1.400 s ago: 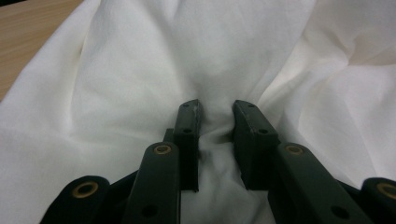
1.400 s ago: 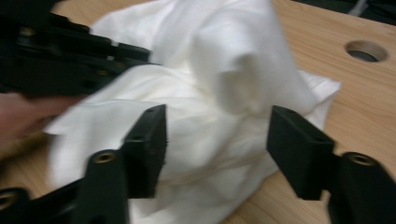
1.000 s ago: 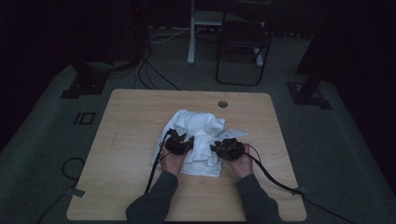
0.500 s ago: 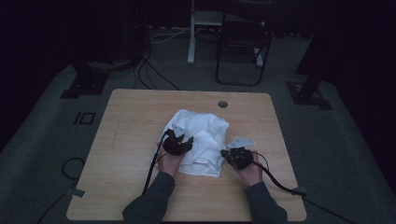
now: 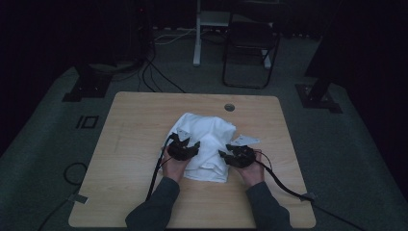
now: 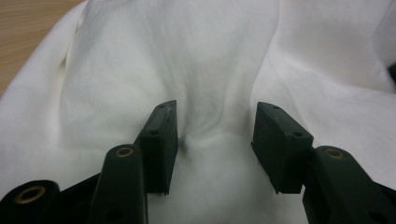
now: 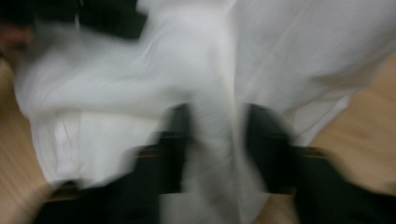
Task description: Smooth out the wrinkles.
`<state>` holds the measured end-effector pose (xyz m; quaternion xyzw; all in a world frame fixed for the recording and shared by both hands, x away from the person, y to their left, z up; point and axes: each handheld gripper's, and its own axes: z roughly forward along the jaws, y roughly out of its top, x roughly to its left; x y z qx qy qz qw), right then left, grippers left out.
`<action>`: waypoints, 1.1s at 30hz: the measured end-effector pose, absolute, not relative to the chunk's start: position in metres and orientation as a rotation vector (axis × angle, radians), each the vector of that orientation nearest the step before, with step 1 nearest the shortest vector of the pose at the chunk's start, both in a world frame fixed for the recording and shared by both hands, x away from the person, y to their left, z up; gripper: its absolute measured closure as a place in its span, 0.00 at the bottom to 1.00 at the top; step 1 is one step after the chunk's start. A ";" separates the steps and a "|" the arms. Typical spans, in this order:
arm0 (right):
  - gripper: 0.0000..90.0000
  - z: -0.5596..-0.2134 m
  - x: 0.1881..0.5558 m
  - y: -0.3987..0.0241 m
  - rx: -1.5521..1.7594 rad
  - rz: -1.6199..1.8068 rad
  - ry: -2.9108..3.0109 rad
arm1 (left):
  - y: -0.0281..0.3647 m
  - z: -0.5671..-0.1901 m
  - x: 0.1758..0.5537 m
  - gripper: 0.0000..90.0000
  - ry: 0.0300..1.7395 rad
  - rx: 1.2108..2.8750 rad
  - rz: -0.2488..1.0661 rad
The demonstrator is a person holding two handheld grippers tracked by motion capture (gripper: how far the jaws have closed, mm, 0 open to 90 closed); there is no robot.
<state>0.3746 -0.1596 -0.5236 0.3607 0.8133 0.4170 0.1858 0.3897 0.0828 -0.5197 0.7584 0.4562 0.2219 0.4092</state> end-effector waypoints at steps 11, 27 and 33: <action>0.73 -0.527 0.358 -0.181 0.999 1.130 2.330 | 0.113 -0.499 0.379 0.52 1.101 1.849 0.590; 0.29 -0.551 0.381 -0.130 0.874 1.051 2.425 | 0.135 -0.523 0.381 0.52 1.131 1.884 0.531; 0.29 -0.553 0.399 -0.139 0.951 1.008 2.362 | 0.123 -0.526 0.369 0.51 1.173 1.847 0.539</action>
